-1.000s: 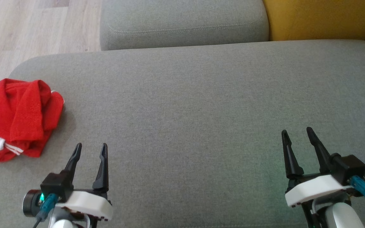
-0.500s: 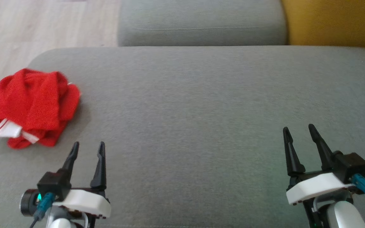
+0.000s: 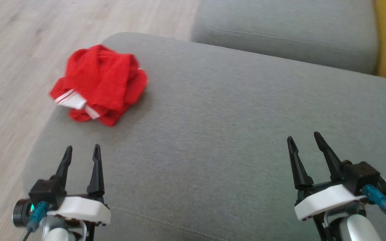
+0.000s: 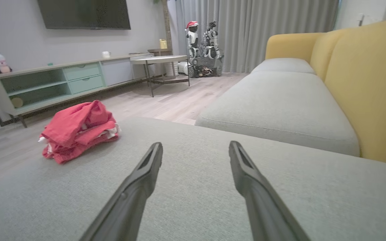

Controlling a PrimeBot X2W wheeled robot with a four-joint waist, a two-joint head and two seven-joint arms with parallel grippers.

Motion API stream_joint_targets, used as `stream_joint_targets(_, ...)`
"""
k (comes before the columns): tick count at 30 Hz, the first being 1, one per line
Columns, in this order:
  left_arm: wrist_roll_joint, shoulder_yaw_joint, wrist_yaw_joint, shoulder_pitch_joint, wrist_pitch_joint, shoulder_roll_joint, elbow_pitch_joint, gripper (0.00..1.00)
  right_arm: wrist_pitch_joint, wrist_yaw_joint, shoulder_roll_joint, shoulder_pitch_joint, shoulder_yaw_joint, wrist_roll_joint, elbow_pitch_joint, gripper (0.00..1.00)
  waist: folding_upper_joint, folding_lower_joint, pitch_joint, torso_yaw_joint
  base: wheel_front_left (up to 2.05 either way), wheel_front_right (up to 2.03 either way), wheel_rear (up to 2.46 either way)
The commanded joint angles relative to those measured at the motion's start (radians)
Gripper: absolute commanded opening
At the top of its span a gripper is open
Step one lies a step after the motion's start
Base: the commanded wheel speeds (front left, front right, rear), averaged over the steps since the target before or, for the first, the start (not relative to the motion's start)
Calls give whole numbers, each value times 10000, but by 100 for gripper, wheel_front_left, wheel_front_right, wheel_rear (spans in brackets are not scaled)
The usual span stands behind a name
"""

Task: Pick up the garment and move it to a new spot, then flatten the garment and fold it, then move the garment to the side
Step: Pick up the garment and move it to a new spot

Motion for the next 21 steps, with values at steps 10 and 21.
stream_joint_targets(10, 88, 562, 7, -438, -122, -41, -465, 100, 52, -7, -31, -311, 346, -53, -404, 100, 0, 0, -9, 776, 0, 0, 0)
stream_joint_targets(21, 229, 575, -67, -530, -122, -107, -513, 100, 137, -7, -29, -352, 344, -24, -466, 100, 0, 0, 127, 778, 0, 0, 0)
